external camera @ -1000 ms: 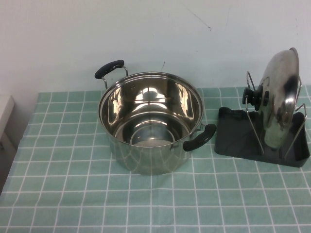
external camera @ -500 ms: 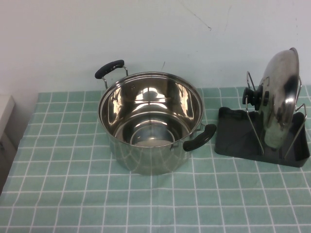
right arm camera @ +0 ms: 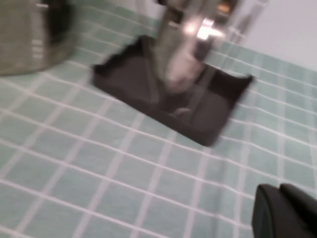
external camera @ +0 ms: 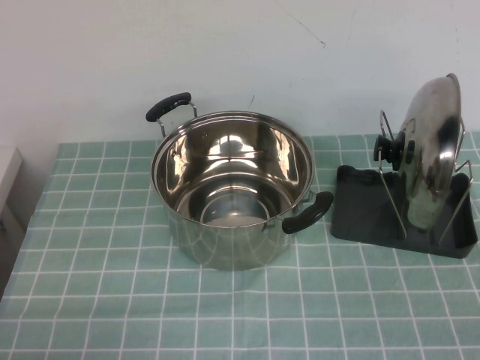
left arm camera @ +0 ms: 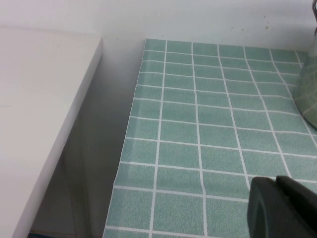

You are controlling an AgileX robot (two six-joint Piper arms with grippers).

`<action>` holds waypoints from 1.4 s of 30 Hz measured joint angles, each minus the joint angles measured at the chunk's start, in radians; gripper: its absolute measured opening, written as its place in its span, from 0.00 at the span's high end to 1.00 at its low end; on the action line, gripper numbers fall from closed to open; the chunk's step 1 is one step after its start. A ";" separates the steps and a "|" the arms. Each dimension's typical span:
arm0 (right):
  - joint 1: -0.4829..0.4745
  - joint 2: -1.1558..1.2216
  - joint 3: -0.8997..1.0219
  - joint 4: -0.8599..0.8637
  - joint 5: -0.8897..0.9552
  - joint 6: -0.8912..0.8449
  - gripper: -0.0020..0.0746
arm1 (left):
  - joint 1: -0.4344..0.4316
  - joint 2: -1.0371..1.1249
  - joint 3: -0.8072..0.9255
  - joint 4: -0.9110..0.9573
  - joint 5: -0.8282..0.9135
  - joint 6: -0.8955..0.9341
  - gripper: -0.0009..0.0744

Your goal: Put pot lid on rack

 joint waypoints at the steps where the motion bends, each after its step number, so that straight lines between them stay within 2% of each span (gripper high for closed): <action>1: -0.017 -0.030 0.025 -0.039 -0.004 0.057 0.98 | 0.000 0.000 0.000 0.000 0.000 0.000 0.99; 5: -0.086 -0.155 0.119 -0.185 -0.004 0.231 0.98 | 0.000 0.000 0.000 0.000 0.000 0.000 0.99; 10: -0.125 -0.224 0.197 -0.232 -0.005 0.288 0.98 | 0.000 0.000 0.000 0.000 0.002 0.000 0.99; 42: -0.128 -0.229 0.200 -0.246 -0.027 0.296 0.98 | 0.000 0.000 -0.001 0.000 0.006 0.017 0.99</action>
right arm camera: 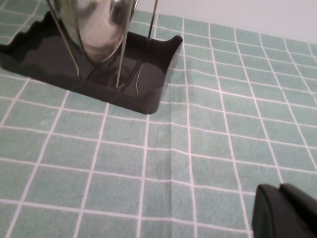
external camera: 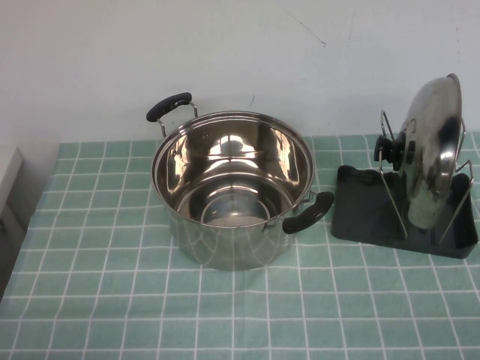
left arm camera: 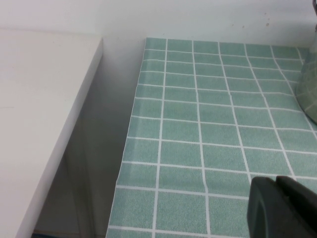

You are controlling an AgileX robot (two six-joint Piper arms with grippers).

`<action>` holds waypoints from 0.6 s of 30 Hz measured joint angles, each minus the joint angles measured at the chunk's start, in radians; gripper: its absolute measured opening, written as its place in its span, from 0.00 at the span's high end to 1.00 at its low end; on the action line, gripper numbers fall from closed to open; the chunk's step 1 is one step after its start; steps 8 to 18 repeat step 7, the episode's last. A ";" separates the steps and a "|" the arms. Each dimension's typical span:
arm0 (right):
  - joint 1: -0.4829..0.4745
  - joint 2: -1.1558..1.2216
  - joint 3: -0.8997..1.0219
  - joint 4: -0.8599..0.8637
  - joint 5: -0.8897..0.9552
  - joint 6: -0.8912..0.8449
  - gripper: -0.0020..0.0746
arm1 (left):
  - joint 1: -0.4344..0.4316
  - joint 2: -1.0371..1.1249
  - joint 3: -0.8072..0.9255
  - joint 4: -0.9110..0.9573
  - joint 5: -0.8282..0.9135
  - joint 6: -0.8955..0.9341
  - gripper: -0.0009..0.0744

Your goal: Put pot lid on rack

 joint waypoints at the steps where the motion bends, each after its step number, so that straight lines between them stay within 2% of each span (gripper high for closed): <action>1: 0.000 0.000 0.000 0.000 0.000 0.000 0.98 | 0.000 0.000 0.000 0.000 0.000 0.000 0.99; 18: 0.000 0.000 0.002 -0.001 -0.009 0.000 0.98 | 0.000 0.000 0.000 0.000 0.000 0.000 0.99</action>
